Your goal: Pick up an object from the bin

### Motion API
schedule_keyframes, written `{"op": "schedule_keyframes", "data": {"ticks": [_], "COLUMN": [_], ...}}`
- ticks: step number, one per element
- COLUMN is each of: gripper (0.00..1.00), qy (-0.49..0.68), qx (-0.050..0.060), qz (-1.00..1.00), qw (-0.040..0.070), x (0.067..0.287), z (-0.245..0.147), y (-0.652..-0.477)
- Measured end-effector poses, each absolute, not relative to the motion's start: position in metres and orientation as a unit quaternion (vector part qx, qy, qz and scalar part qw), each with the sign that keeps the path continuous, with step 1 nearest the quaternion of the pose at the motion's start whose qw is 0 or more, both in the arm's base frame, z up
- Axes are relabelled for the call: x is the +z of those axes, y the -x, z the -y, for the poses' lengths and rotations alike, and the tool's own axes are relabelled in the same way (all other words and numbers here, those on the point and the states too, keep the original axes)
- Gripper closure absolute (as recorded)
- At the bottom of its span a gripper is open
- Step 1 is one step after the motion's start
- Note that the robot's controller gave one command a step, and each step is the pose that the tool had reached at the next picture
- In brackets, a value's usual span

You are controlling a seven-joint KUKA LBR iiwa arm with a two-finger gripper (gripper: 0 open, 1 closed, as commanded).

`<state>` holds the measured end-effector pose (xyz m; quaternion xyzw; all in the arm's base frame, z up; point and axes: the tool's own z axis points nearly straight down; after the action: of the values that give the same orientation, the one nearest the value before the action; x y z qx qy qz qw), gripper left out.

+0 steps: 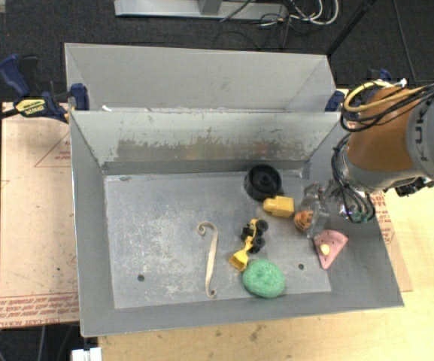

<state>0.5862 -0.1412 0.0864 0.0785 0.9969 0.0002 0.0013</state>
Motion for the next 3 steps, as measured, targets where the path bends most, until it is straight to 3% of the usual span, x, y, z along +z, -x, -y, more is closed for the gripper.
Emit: {"op": "schedule_keyframes", "data": {"ticks": [1, 2, 3], "gripper": [1.0, 1.0, 1.0], "qy": [-0.076, -0.074, -0.074], "qx": [0.0, 0.0, 0.0], "qz": [-0.997, -0.997, -0.997], "qw": [0.0, 0.001, 0.001], "x": [0.091, 0.101, 0.104], "z": [0.133, 0.13, 0.103], "y": [-0.579, -0.589, -0.58]}}
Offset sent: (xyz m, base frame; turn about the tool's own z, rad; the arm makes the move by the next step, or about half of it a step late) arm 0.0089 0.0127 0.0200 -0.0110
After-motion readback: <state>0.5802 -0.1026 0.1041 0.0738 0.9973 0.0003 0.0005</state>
